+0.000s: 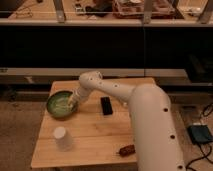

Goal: Pick up the ceramic bowl

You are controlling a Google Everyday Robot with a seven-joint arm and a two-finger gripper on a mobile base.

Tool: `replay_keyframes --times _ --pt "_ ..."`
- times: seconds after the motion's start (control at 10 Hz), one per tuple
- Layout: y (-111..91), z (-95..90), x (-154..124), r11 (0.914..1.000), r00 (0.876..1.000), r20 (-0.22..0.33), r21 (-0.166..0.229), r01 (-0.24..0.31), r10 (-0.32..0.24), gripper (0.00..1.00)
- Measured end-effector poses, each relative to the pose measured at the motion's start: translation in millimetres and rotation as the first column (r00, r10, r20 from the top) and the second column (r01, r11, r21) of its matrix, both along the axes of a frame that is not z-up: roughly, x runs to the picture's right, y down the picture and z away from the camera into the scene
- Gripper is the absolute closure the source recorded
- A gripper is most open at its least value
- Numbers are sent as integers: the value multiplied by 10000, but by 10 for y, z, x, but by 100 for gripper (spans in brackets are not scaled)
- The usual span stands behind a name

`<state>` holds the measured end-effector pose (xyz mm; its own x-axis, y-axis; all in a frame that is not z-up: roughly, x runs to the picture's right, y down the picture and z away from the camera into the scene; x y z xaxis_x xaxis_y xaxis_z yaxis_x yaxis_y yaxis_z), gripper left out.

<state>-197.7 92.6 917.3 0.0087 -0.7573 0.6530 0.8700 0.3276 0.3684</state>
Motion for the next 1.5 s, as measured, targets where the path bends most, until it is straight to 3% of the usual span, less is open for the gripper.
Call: replay_keyframes --times 0.5,0.9,1.0,1.3,1.5 --pt "159 129 49 9994 9993 -324 -273 193 -201 53" --pt "105 148 16 9993 9989 -462 -362 -105 88 94" --pt "62 125 3 9989 9988 -427 -377 -275 258 98" --pt "-309 -108 -18 9896 9903 31 -379 -1387 1389 99" --pt "-714 -384 67 9758 9741 573 -113 -2185 2188 99"
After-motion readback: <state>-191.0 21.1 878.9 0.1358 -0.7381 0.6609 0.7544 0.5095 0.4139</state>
